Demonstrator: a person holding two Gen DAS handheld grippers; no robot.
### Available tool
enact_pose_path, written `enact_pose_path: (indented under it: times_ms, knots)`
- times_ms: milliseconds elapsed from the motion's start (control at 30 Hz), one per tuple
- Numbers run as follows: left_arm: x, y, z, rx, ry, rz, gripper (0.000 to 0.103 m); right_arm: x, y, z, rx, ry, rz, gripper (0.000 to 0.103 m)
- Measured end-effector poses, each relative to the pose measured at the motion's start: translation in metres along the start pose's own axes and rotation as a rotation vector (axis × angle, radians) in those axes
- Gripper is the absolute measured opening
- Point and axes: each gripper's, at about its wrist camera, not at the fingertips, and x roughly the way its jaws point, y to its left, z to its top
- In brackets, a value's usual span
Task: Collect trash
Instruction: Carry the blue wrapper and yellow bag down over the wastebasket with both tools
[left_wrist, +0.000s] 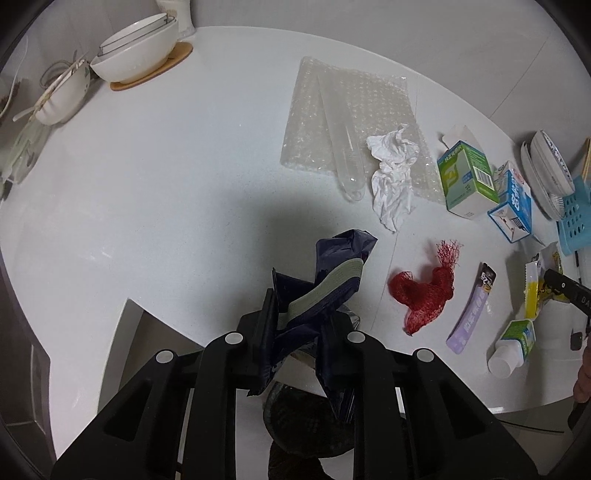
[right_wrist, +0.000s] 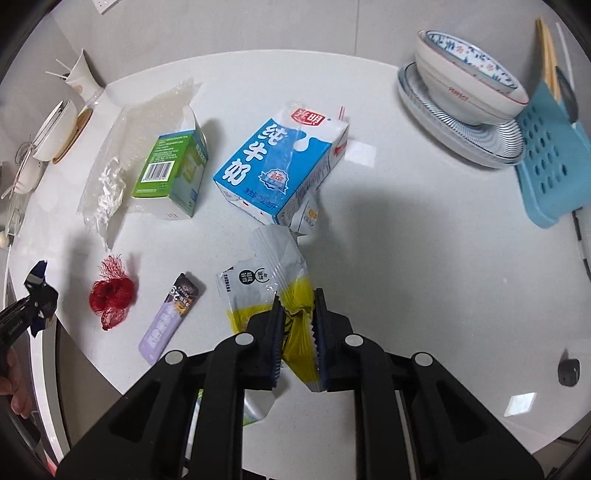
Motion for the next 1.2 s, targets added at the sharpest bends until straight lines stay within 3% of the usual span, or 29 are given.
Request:
enact_pose_path:
  times_ms: [233,467,900,1200]
  knots:
    - [-0.023,0.010,-0.006,0.035,-0.040,-0.041,0.019,-0.049,0.002,-0.019,0.064,-0.102,0.006,0.013]
    - [-0.046,0.009,-0.017,0.068,-0.071,-0.075,0.019,-0.072,0.015,-0.034,0.114,-0.170,-0.007,0.013]
    - [-0.079,0.002,-0.046,0.114,-0.108,-0.144,0.019,-0.115,0.040,-0.093,0.136,-0.247,0.003,0.013]
    - [-0.079,0.009,-0.078,0.129,-0.097,-0.165,0.018,-0.131,0.063,-0.132,0.116,-0.268,0.024,0.013]
